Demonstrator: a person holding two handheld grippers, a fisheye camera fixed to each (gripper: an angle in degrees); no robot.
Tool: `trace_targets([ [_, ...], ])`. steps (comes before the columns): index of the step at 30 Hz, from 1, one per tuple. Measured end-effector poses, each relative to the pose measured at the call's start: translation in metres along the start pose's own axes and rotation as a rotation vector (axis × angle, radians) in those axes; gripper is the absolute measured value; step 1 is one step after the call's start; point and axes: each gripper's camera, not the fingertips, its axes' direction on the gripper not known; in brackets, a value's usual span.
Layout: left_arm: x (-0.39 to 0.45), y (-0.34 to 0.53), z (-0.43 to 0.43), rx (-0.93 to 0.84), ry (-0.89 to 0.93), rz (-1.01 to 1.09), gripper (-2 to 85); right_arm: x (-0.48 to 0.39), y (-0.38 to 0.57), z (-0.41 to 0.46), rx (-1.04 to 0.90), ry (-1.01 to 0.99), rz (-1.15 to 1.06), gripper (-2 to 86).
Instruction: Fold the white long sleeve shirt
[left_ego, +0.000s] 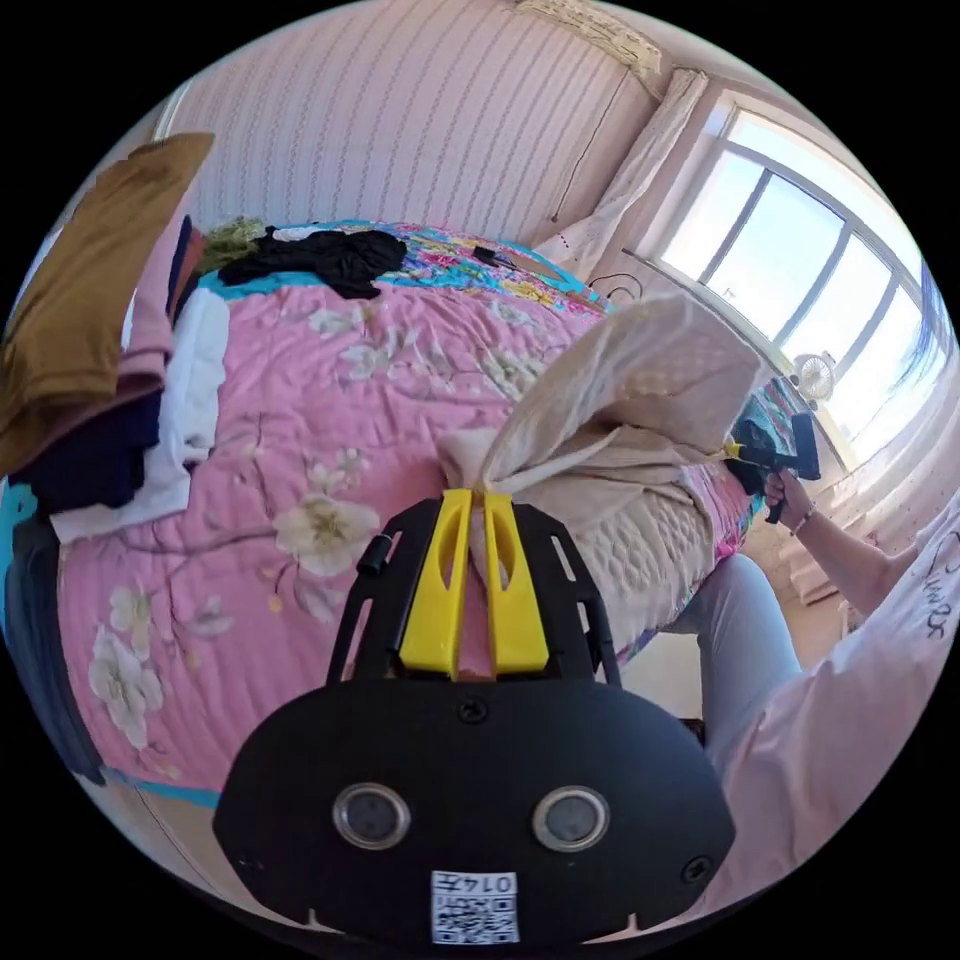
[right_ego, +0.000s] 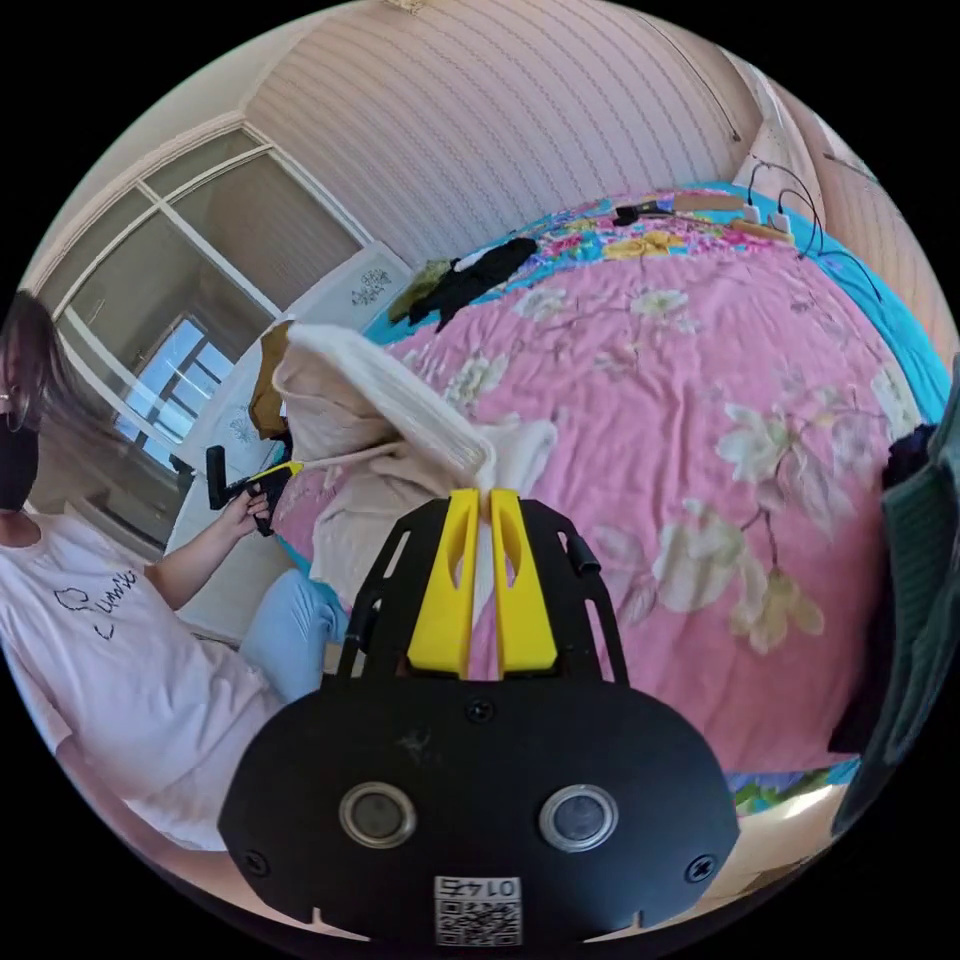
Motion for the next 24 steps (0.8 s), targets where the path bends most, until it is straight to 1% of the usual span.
trace_targets([
  [2, -0.012, 0.028, -0.003, -0.013, -0.048, -0.112, -0.9, 0.015, 0.029, 0.015, -0.14, 0.058, 0.106, 1.4],
  [4, -0.024, 0.055, -0.016, 0.007, -0.035, -0.23, -0.9, 0.02, 0.043, 0.014, -0.15, 0.103, 0.162, 1.6],
  [6, -0.024, 0.068, -0.025, 0.023, -0.026, -0.25, -0.8, 0.022, 0.053, 0.008, -0.123, 0.084, 0.185, 1.7],
  [9, -0.016, 0.077, -0.029, 0.003, -0.01, -0.254, -0.1, 0.021, 0.06, 0.003, -0.101, 0.067, 0.219, 2.6],
  [11, -0.011, 0.079, -0.027, 0.022, 0.005, -0.265, 1.8, 0.018, 0.062, 0.009, -0.075, 0.032, 0.237, 4.1],
  [13, -0.007, 0.079, -0.02, 0.034, 0.027, -0.295, 4.8, 0.017, 0.062, 0.018, -0.048, 0.056, 0.268, 6.3],
  [16, 0.0, 0.076, 0.01, 0.029, 0.126, -0.376, 8.2, 0.023, 0.06, 0.041, -0.026, 0.006, 0.358, 8.6],
  [18, 0.006, 0.074, 0.028, -0.005, 0.105, -0.382, 8.2, 0.025, 0.059, 0.057, -0.025, 0.005, 0.405, 8.9],
  [19, 0.008, 0.073, 0.035, -0.025, 0.1, -0.381, 8.1, 0.028, 0.058, 0.07, -0.052, 0.039, 0.435, 8.4],
  [21, 0.014, 0.072, 0.059, -0.128, 0.106, -0.37, 5.4, 0.032, 0.058, 0.086, -0.085, 0.021, 0.464, 6.8],
  [24, 0.018, 0.073, 0.05, -0.12, 0.11, -0.322, 1.9, 0.031, 0.06, 0.086, -0.039, -0.01, 0.479, 3.1],
])
